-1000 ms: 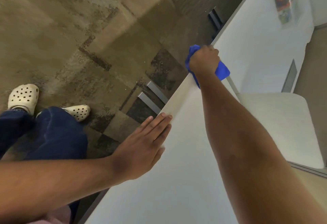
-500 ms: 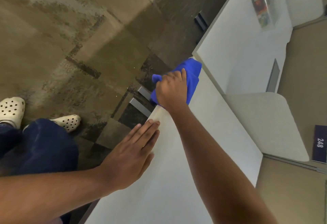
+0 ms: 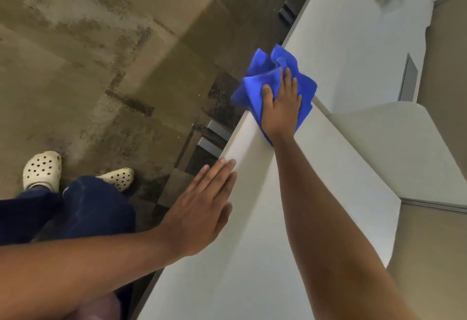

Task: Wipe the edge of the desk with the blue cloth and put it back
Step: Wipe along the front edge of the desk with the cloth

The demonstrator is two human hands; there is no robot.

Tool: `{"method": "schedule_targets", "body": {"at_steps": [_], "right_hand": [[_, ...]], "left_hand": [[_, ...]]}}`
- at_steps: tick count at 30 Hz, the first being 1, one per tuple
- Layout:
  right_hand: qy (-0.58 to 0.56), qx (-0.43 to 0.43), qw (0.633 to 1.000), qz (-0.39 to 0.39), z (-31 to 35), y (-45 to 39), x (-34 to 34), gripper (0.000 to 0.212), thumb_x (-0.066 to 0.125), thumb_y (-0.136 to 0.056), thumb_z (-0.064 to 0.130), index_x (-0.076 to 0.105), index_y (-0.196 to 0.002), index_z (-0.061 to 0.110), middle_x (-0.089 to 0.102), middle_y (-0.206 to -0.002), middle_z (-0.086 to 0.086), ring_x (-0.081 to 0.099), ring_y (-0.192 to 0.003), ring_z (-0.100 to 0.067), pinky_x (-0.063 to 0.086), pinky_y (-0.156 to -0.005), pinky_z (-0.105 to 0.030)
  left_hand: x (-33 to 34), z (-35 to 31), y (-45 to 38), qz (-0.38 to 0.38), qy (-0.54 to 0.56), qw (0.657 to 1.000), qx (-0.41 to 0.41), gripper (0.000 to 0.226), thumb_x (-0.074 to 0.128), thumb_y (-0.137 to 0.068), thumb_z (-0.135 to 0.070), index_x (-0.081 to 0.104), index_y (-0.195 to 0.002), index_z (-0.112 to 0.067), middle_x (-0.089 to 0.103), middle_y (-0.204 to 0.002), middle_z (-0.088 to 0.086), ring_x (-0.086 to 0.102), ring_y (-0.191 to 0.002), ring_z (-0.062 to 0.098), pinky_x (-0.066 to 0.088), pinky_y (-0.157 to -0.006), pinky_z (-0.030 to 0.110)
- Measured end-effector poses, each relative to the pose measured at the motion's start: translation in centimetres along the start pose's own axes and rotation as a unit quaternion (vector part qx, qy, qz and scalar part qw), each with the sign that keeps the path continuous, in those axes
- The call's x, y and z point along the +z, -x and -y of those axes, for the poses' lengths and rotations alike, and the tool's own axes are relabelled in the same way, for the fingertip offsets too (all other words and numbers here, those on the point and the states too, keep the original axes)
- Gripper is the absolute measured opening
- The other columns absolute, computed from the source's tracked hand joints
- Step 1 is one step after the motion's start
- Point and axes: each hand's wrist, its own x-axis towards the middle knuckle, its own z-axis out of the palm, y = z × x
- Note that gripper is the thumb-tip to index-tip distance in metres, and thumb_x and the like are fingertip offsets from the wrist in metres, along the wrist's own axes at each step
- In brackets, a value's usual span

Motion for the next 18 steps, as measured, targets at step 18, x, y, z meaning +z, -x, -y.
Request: {"method": "schedule_targets", "body": {"at_steps": [18], "right_hand": [[0.068,-0.061,0.995,0.041,-0.2,0.6,0.3,0.072,0.033,-0.099,0.065,0.026,-0.165,0.035,0.019,-0.175,0.007,0.013,-0.163,-0.024,0.012,-0.130,-0.054]], "left_hand": [[-1.1,0.0,0.3,0.023,-0.022,0.980,0.199,0.034,0.077,-0.088,-0.028,0.076,-0.122,-0.021,0.068,-0.141,0.006,0.064,-0.132,0.021,0.049,-0.114,0.035]]}}
